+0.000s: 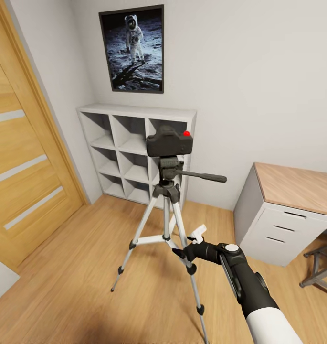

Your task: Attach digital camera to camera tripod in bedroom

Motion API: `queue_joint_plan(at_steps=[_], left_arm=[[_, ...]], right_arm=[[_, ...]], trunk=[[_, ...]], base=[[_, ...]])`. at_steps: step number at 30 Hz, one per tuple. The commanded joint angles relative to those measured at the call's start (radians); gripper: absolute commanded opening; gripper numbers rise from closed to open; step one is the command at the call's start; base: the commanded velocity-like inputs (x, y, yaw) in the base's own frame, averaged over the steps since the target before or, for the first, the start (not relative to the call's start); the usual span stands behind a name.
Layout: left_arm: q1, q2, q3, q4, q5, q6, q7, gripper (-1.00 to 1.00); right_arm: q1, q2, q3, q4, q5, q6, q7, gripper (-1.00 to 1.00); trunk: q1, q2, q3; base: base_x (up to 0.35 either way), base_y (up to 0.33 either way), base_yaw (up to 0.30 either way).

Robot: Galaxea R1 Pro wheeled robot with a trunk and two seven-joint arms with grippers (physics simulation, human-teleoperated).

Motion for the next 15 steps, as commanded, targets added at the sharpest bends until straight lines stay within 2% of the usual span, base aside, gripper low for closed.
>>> queue_joint_plan(at_steps=[1, 9, 15], left_arm=[[-0.001, 0.0, -0.008, 0.0, 0.004, 0.004, 0.004, 1.0], [-0.001, 0.0, -0.008, 0.0, 0.004, 0.004, 0.003, 1.0], [0.0, -0.001, -0.008, 0.0, 0.004, 0.004, 0.003, 1.0]], right_arm=[[-0.001, 0.0, -0.001, -0.002, 0.005, 0.005, 0.005, 1.0], [-0.001, 0.0, -0.026, -0.002, 0.005, 0.005, 0.002, 1.0], [-0.001, -0.001, -0.045, -0.003, 0.005, 0.004, -0.005, 1.0]], trunk=[[0.0, -0.002, -0.002], [0.0, -0.002, -0.002], [0.0, -0.002, -0.002]], base=[[-0.094, 0.0, 0.0], [-0.042, 0.0, 0.0], [-0.204, 0.0, 0.0]])
